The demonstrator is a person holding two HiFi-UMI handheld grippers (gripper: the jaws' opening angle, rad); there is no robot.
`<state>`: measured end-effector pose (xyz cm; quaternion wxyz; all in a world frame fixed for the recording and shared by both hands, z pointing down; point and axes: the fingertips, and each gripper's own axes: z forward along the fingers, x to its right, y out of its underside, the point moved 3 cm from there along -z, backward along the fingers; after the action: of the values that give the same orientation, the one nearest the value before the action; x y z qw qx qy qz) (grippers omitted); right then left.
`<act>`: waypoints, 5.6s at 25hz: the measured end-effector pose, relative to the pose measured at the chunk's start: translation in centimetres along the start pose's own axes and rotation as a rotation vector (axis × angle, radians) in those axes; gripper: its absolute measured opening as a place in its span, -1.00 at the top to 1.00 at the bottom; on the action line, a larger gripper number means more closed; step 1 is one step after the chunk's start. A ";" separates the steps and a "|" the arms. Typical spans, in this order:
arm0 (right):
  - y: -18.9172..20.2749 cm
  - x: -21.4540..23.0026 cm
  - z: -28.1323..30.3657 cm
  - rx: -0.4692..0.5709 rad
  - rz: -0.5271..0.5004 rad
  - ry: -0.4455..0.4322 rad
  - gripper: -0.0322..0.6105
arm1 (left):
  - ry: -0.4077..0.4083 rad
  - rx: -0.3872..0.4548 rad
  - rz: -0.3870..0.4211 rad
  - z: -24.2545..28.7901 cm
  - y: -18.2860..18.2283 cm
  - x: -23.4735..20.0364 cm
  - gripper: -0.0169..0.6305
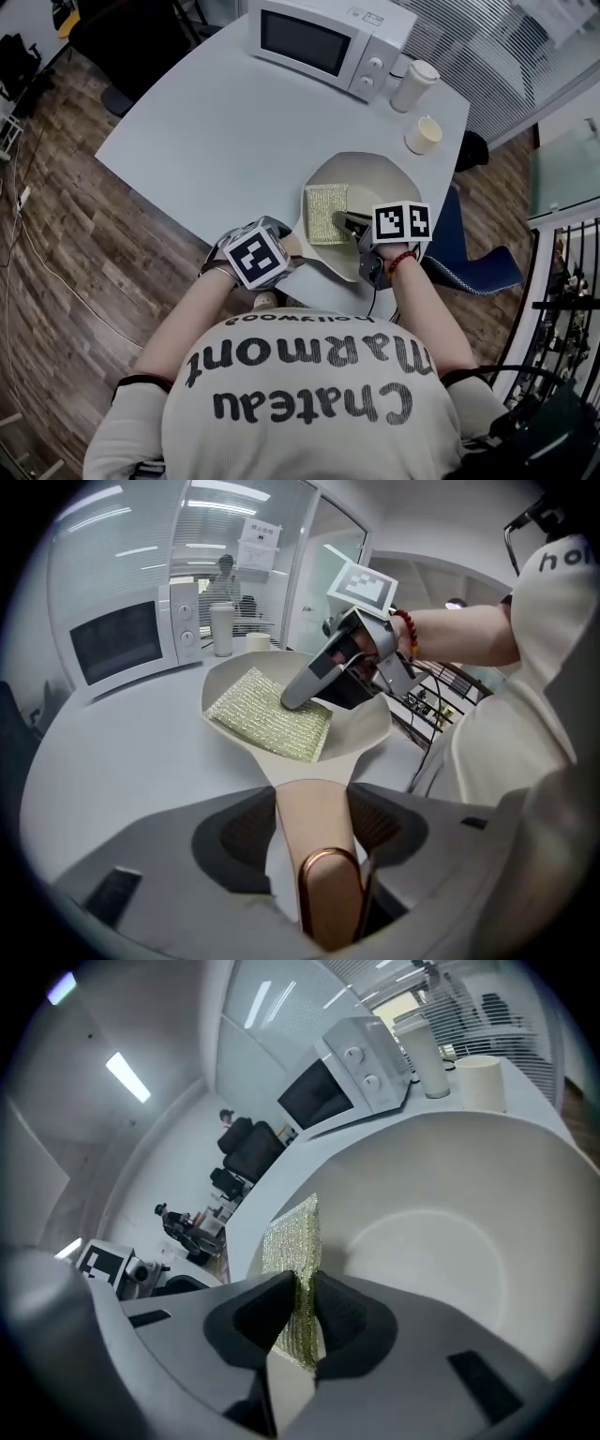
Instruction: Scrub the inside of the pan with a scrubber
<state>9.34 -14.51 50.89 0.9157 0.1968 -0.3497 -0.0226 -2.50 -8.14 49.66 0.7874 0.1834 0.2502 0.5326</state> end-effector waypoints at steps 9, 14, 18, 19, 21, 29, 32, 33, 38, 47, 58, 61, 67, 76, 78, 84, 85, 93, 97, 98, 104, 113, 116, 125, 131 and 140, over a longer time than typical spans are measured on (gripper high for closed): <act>2.0 0.7 3.8 -0.080 -0.075 0.094 0.68 | -0.005 0.004 -0.011 0.0 -0.1 -0.1 0.23; 2.0 0.6 4.9 -0.103 -0.175 0.166 0.68 | 0.000 0.011 -0.007 0.0 0.0 -0.2 0.23; 1.9 0.7 5.6 -0.141 -0.246 0.216 0.68 | 0.006 -0.003 0.004 0.4 0.1 -0.3 0.22; 1.8 0.7 5.7 -0.142 -0.255 0.222 0.68 | 0.007 -0.006 0.009 0.4 0.1 -0.3 0.21; 1.8 0.6 5.7 -0.142 -0.257 0.224 0.68 | 0.009 -0.006 0.013 0.2 0.0 -0.3 0.21; 1.5 1.8 6.0 -0.236 -0.345 0.349 0.68 | 0.020 -0.008 0.017 0.1 0.0 -0.2 0.19; 1.2 2.3 6.2 -0.264 -0.368 0.396 0.68 | 0.027 -0.002 0.015 0.2 -0.1 -0.4 0.19; 1.2 2.5 6.2 -0.277 -0.364 0.407 0.68 | 0.030 -0.001 0.014 0.2 -0.1 -0.4 0.19; 1.3 2.9 6.2 -0.345 -0.339 0.464 0.68 | 0.037 0.001 0.008 0.0 -0.1 -0.3 0.19; 1.4 3.5 5.3 -0.355 -0.343 0.566 0.68 | 0.042 -0.003 0.011 0.0 0.2 -0.4 0.19; 1.6 5.0 3.3 -0.393 -0.322 0.618 0.68 | 0.066 0.006 -0.001 0.1 0.0 -0.2 0.19; 1.9 5.3 2.9 -0.413 -0.304 0.616 0.68 | 0.065 0.006 -0.001 0.1 0.0 -0.3 0.19; 2.1 6.4 1.8 -0.433 -0.263 0.631 0.68 | 0.071 0.005 -0.005 0.2 -0.1 -0.4 0.19; 1.8 8.7 -0.1 -0.440 -0.281 0.711 0.68 | 0.072 0.005 -0.011 0.3 0.0 -0.4 0.19; 1.9 8.8 -0.5 -0.457 -0.278 0.727 0.68 | 0.063 0.002 -0.011 0.2 0.0 -0.6 0.19; 1.5 10.0 -0.2 -0.527 -0.436 0.817 0.69 | 0.045 -0.001 -0.011 0.1 0.1 -0.7 0.19; 1.4 10.2 -0.2 -0.540 -0.468 0.836 0.69 | 0.052 0.002 -0.015 0.1 0.0 -0.6 0.19; 1.6 12.4 -1.6 -0.642 -0.533 0.941 0.70 | 0.071 0.024 -0.028 0.4 0.0 -0.7 0.20; 1.6 13.6 -2.5 -0.672 -0.536 0.972 0.69 | 0.076 0.022 -0.034 0.3 0.0 -0.8 0.20; 1.5 13.8 -2.6 -0.684 -0.543 0.981 0.69 | 0.077 0.023 -0.036 0.3 0.0 -0.9 0.20; 1.0 14.5 -4.0 -0.743 -0.627 1.041 0.69 | 0.082 0.026 -0.049 0.4 -0.1 -0.7 0.20; 1.0 14.8 -5.9 -0.780 -0.695 1.096 0.69 | 0.086 0.028 -0.053 0.4 -0.1 -0.6 0.22; 0.9 14.9 -6.8 -0.782 -0.696 1.115 0.69 | 0.092 0.030 -0.055 0.6 -0.1 -0.5 0.23; -1.4 14.0 -9.7 -0.743 -0.744 1.150 0.69 | 0.088 0.035 -0.061 0.3 0.2 -0.3 0.23; -2.1 13.4 -10.6 -0.692 -0.771 1.139 0.69 | 0.090 0.037 -0.070 0.3 0.5 -0.2 0.22; -2.9 12.8 -12.3 -0.591 -0.734 1.126 0.69 | 0.087 0.016 -0.068 0.3 0.3 -0.3 0.22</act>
<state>27.27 -15.24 49.57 0.9050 0.0279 0.2827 -0.3165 -2.67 -8.30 50.16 0.7920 0.1577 0.2947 0.5110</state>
